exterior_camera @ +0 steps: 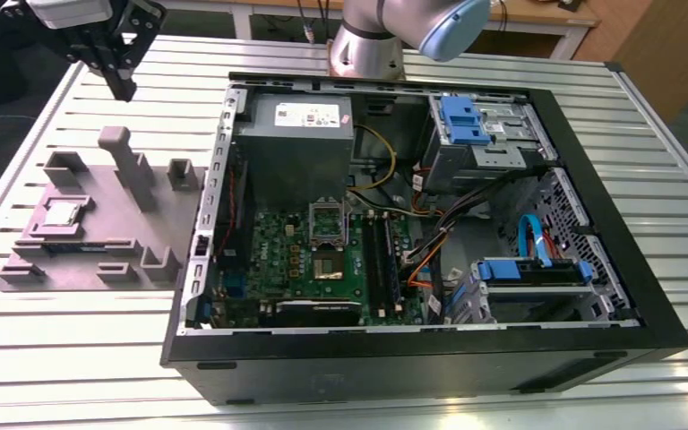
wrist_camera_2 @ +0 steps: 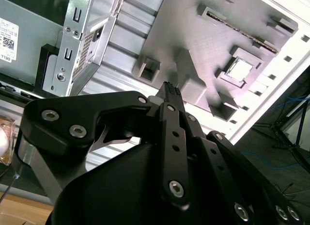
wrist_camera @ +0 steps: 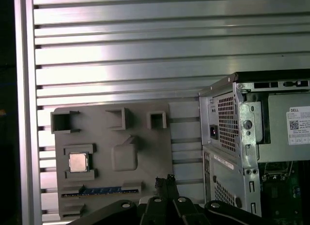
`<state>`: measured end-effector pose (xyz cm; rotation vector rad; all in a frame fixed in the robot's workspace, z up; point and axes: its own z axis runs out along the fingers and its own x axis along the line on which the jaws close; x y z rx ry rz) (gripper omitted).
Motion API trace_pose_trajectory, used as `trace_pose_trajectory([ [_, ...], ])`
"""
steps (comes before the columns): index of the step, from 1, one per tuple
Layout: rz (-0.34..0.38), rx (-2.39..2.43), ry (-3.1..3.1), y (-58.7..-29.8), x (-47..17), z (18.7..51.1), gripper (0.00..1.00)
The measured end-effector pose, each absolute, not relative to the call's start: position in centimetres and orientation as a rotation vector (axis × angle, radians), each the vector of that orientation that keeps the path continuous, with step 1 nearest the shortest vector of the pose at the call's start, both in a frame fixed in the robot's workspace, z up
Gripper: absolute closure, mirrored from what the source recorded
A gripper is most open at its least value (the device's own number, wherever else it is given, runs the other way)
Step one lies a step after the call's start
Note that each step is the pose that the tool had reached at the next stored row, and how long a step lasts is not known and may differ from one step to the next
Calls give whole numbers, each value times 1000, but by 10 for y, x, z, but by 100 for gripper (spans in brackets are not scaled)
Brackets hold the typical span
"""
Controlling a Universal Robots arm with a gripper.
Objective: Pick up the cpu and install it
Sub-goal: 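Reach for the cpu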
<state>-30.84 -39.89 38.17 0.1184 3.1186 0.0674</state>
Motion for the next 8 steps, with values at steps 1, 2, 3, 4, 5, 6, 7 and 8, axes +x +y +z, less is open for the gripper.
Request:
trace_pose_trajectory([
  [1, 67, 118, 3119, -399, -309, 382, 90],
  [2, 67, 118, 3119, -399, -309, 382, 90],
  [3, 67, 118, 3119, -399, -309, 381, 90],
  [4, 67, 118, 3119, -399, -309, 381, 90],
  [5, 67, 118, 3119, -399, -310, 381, 90],
  [6, 67, 118, 3119, -399, -310, 381, 90],
  [7, 67, 118, 3119, -399, -311, 381, 90],
  [8, 67, 118, 3119, -399, -311, 381, 90],
])
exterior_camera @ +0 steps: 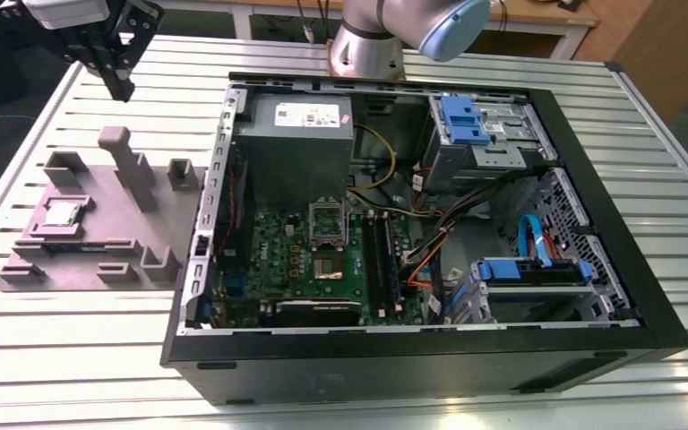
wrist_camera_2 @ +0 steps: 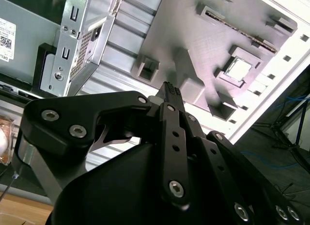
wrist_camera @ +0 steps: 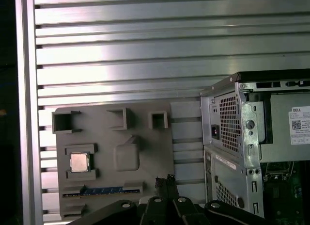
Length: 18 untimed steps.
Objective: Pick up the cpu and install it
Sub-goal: 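Reach for the cpu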
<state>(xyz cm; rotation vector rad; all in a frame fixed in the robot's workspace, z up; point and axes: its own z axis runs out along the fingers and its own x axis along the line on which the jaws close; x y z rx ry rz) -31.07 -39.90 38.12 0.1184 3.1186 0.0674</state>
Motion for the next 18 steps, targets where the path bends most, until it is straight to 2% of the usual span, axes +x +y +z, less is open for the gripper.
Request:
trace_pose_trajectory([
  [18, 68, 118, 3119, -399, -319, 380, 90],
])
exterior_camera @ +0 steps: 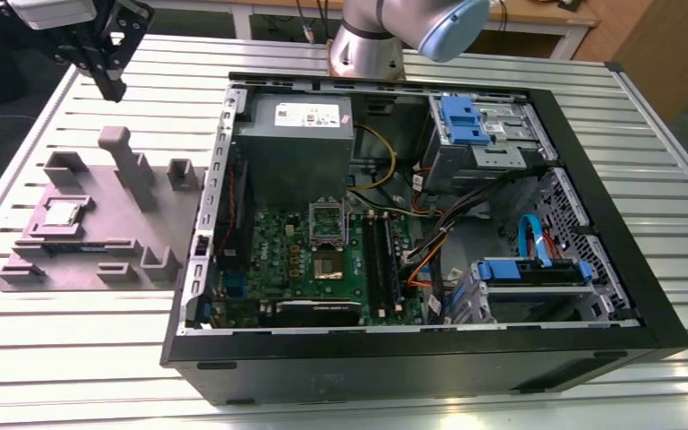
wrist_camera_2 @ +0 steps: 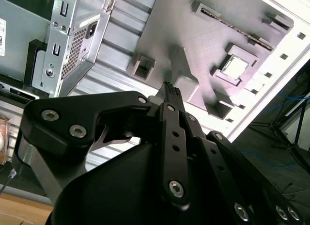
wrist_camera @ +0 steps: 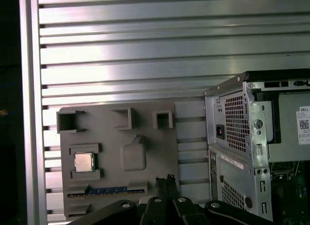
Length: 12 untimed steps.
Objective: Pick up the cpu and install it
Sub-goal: 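Reach for the cpu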
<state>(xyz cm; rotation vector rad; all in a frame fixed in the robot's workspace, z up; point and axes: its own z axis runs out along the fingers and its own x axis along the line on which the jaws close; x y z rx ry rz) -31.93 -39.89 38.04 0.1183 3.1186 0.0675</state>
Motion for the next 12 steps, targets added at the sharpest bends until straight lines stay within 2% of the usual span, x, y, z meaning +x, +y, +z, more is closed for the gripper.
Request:
trace_pose_trajectory([
  [12, 67, 118, 3119, -399, -322, 380, 90],
])
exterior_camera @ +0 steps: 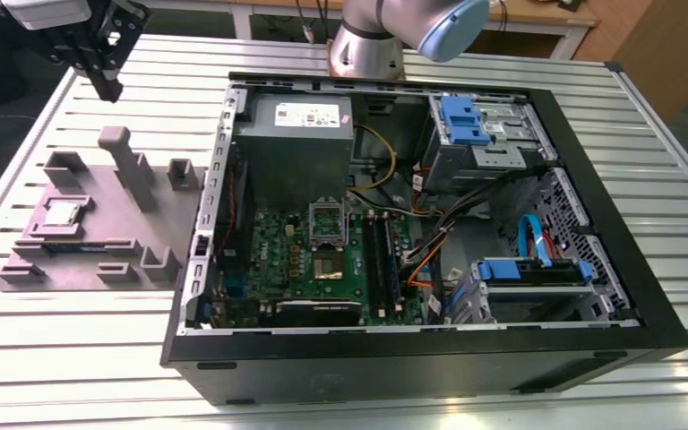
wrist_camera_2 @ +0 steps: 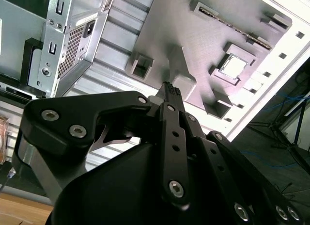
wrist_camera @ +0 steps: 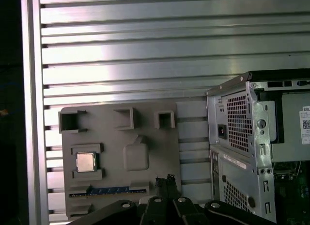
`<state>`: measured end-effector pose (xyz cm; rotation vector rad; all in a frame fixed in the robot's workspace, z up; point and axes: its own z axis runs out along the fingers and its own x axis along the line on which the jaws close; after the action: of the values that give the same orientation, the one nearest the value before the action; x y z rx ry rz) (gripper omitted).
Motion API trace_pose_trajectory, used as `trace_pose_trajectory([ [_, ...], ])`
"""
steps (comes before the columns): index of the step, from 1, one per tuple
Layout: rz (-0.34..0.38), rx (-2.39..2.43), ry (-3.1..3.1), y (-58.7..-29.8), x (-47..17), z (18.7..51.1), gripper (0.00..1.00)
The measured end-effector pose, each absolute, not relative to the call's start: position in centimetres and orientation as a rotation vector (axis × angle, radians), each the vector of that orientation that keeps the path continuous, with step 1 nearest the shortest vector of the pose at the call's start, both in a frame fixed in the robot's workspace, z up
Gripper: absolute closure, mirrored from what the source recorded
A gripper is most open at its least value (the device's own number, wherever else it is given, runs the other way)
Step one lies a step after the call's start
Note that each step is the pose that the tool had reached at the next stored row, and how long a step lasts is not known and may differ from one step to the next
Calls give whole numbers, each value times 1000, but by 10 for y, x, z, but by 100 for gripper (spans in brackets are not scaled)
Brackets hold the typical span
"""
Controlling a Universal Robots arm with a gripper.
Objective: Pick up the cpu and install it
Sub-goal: 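Reach for the cpu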
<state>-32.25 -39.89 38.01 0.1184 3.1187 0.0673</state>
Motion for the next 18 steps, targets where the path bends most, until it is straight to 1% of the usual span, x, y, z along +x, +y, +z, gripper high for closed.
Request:
trace_pose_trajectory([
  [18, 67, 118, 3119, -399, -328, 380, 90],
])
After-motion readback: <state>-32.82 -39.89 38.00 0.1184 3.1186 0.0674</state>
